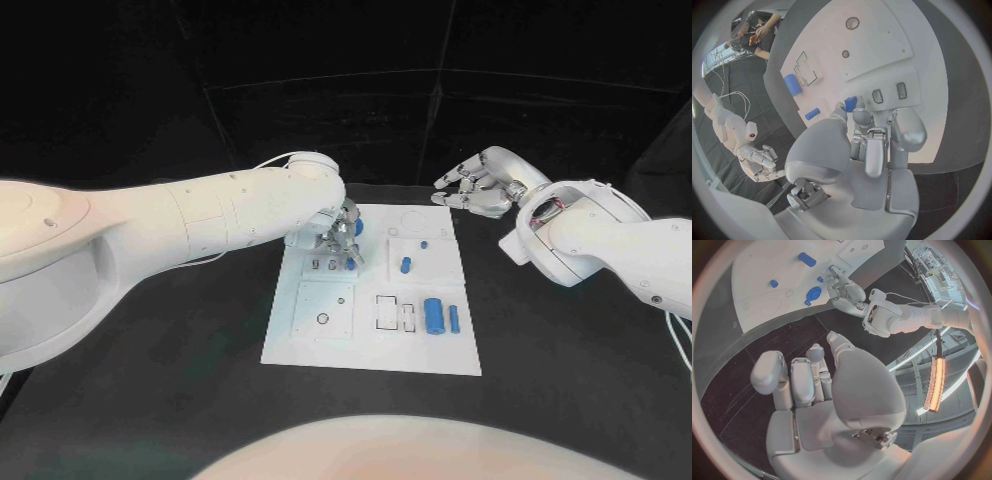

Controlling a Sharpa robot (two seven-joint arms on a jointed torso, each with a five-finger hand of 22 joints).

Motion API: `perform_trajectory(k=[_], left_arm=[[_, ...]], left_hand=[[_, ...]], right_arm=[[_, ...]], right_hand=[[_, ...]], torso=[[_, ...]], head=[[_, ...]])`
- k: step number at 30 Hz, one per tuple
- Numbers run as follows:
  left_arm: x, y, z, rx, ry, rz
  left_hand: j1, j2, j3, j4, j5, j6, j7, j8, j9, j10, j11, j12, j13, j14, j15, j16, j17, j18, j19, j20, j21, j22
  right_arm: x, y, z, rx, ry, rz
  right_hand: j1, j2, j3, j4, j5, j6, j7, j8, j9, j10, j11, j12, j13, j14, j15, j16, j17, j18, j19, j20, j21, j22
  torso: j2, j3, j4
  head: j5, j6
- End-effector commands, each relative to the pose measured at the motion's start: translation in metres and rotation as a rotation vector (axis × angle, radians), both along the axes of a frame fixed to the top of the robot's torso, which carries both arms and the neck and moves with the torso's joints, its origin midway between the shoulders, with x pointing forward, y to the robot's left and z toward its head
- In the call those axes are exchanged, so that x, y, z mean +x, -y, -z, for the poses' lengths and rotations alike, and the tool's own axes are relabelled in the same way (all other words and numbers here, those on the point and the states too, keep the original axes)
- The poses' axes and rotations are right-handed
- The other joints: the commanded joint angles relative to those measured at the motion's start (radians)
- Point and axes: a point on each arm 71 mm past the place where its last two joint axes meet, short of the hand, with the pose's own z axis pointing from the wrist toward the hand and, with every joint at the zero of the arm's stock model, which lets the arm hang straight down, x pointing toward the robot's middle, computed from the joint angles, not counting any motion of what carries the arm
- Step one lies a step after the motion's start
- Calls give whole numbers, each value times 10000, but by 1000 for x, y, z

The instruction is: Assemble the parts on the task board

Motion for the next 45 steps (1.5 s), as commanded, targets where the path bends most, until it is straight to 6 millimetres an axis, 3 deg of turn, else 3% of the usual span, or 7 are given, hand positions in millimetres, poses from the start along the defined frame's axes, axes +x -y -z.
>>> perform_trajectory(k=[1, 10, 14, 19, 21, 38, 45], left_arm=[[0, 2, -1, -168, 48, 93], [-1, 2, -1, -416, 49, 74], [0, -1, -1, -642, 129, -57], [1, -10, -3, -1496, 351, -686], [1, -15, -4, -1800, 457, -983], [-12, -56, -7, -2626, 1332, -2522], [-18, -68, 2, -2899, 1698, -3099]], left_hand=[[295, 90, 193, -191, -17, -80, -31, 38, 10, -90, -35, -45, 6, 1057, -53, 62, 2634, -72, -3, 2, 35, 20], [1435, 302, 1602, -1150, 9, -222, -94, -136, -56, -235, -112, -318, -101, 1057, -136, 62, 2634, -74, -6, -87, 51, 71], [1162, -129, 3286, -1643, 45, -256, 14, -103, 1, -127, -67, -465, -130, 1057, -49, 62, 2634, -87, 7, -45, 88, 150], [-564, -1199, 6430, -2032, 72, -373, 36, 367, 366, 155, -53, -382, 15, 1057, -24, 62, 2634, -84, 35, -13, 106, 247], [-778, -1295, 6885, -2126, 20, -390, -9, 516, 467, 224, -55, -320, 92, 1057, -54, 62, 2634, -92, 48, -5, 118, 277], [-1465, -1648, 7842, -2298, 18, -418, -131, 1049, 793, 537, -139, -30, 510, 1057, -129, 62, 2634, -116, 122, -57, 201, 421], [-1555, -1736, 7979, -2327, 18, -404, -164, 1156, 848, 383, -164, -233, 188, 1057, -151, 62, 2634, -117, 133, -79, 202, 431]], right_arm=[[0, -1, -2, 11, 119, -39], [1, -2, -1, -33, 36, -53], [1, -2, -1, -53, 2, -63], [2, -2, 0, -85, -46, -65], [2, -2, 0, -98, -64, -59], [3, 2, 1, -182, -184, 50], [2, 1, 1, -187, -225, 47]], right_hand=[[107, -21, -26, 22, 75, -78, -18, 37, 12, -49, -26, -41, -18, 222, -52, -38, -8, 150, -16, -46, -69, -15], [119, -23, -28, 34, 147, -87, -17, 45, 11, -57, -26, -65, -58, 226, -53, -60, -20, 151, -10, -49, -91, -37], [116, -26, -32, 43, 171, -92, -16, 46, 10, -52, -25, -60, -59, 229, -54, -62, -17, 152, -9, -49, -100, -46], [108, -29, -38, 53, 188, -96, -15, 47, 10, -58, -24, -71, -75, 230, -53, -68, -21, 152, -7, -50, -107, -52], [108, -29, -38, 53, 188, -96, -15, 47, 10, -58, -24, -71, -75, 230, -53, -68, -21, 152, -7, -50, -107, -52], [86, -25, -50, 94, 251, -121, -11, 47, 6, -81, -20, -110, -132, 231, -51, -99, -43, 155, -5, -50, -135, -81], [29, 0, -68, 176, 320, -136, -8, 58, 6, -81, -15, -117, -168, 239, -48, -121, -47, 155, 7, -50, -160, -98]], torso=[[5, 6, -2], [2, 6, 4], [-2, 6, 2], [-3, 13, 1], [-12, 18, 14], [-54, 55, 208], [-48, 76, 184]], head=[[1, -6], [-9, -18], [1, -19], [-18, 36], [-21, 38], [-15, -28], [-9, -56]])
